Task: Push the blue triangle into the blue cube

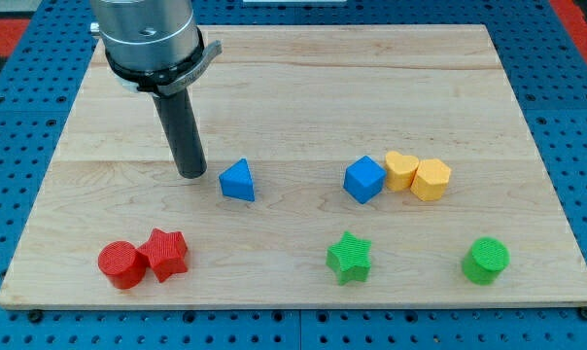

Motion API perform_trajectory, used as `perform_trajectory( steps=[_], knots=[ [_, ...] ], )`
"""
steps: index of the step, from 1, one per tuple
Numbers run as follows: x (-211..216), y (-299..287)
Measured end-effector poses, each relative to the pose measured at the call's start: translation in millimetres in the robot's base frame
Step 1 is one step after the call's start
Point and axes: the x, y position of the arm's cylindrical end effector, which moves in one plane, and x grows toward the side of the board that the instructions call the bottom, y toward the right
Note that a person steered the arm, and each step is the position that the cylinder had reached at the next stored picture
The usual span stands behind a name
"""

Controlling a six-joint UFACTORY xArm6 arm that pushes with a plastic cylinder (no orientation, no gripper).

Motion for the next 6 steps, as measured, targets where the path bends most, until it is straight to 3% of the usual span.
perform_trajectory(
  steps=[2,5,6],
  knots=[
    [37.5,-3.1],
    [-16.5,89.0],
    [-18.4,94.5]
  ],
)
